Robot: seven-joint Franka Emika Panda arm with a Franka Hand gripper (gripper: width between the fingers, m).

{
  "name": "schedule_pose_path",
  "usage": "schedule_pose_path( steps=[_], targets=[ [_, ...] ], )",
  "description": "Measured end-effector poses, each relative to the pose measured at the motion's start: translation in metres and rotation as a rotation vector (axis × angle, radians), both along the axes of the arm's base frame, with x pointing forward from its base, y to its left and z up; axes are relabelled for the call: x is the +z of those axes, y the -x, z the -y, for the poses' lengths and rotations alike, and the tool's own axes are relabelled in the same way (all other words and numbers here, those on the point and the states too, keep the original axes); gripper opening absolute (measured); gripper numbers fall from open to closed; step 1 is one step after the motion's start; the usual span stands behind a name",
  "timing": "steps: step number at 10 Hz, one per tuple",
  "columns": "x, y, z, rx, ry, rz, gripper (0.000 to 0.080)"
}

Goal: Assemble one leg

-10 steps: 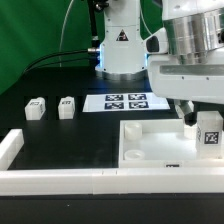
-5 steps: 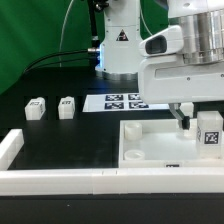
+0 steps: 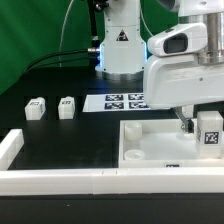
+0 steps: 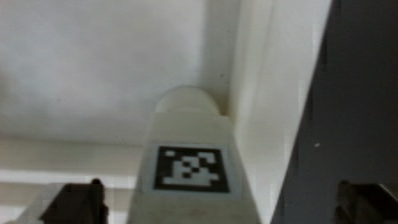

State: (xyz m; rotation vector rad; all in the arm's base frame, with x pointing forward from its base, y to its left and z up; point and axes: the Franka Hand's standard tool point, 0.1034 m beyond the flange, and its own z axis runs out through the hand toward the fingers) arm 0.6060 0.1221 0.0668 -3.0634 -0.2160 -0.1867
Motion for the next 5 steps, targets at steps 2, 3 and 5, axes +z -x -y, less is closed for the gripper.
schedule_pose_path(
  steps=[2,3,5],
  targets=[
    [0.0000,0.0001,-0.0006,-0.002,0.000,0.000,0.0648],
    [0.0000,0.0000,-0.0005,-0.002,0.000,0.000,0.0556],
    [0.0001,-0.0002,0.0004,-0.003,0.000,0.000,0.0353]
  ],
)
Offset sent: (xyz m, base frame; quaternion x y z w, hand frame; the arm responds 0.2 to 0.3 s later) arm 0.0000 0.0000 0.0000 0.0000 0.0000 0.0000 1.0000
